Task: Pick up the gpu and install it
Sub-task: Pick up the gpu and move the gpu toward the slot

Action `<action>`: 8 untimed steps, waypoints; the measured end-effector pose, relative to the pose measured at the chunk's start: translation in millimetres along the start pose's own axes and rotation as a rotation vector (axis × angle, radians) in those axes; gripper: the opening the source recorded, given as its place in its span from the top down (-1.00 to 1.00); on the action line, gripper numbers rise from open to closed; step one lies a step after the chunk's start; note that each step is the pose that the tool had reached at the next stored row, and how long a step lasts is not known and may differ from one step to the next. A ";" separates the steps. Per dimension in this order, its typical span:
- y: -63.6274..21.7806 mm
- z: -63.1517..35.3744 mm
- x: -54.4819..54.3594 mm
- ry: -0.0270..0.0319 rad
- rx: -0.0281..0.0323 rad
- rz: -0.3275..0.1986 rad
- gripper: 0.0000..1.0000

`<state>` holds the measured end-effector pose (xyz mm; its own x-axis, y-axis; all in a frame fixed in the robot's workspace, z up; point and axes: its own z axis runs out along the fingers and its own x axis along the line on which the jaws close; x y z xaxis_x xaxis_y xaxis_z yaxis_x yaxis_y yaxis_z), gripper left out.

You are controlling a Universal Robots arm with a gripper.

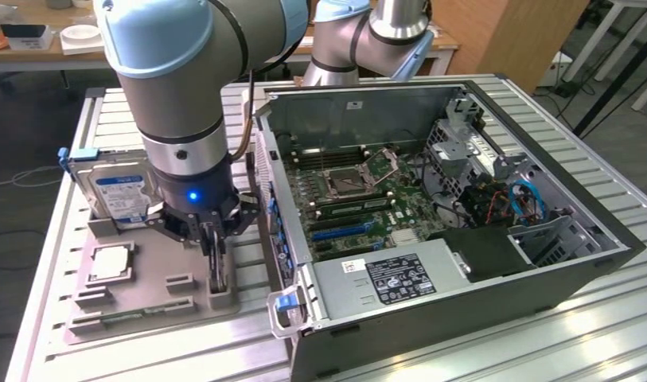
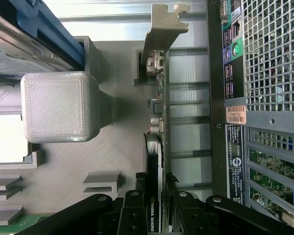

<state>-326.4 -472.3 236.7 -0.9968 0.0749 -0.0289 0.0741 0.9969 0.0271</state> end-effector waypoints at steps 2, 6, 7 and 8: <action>0.0 0.0 0.0 0.0000 0.0000 0.000 0.47; 0.0 0.0 0.0 0.0000 0.0000 0.000 0.47; 0.0 0.0 0.0 0.0000 0.0000 0.000 0.47; 0.0 0.0 0.0 -0.0001 -0.0001 0.000 0.47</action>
<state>-326.4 -472.3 236.6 -0.9968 0.0749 -0.0289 0.0741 0.9969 0.0272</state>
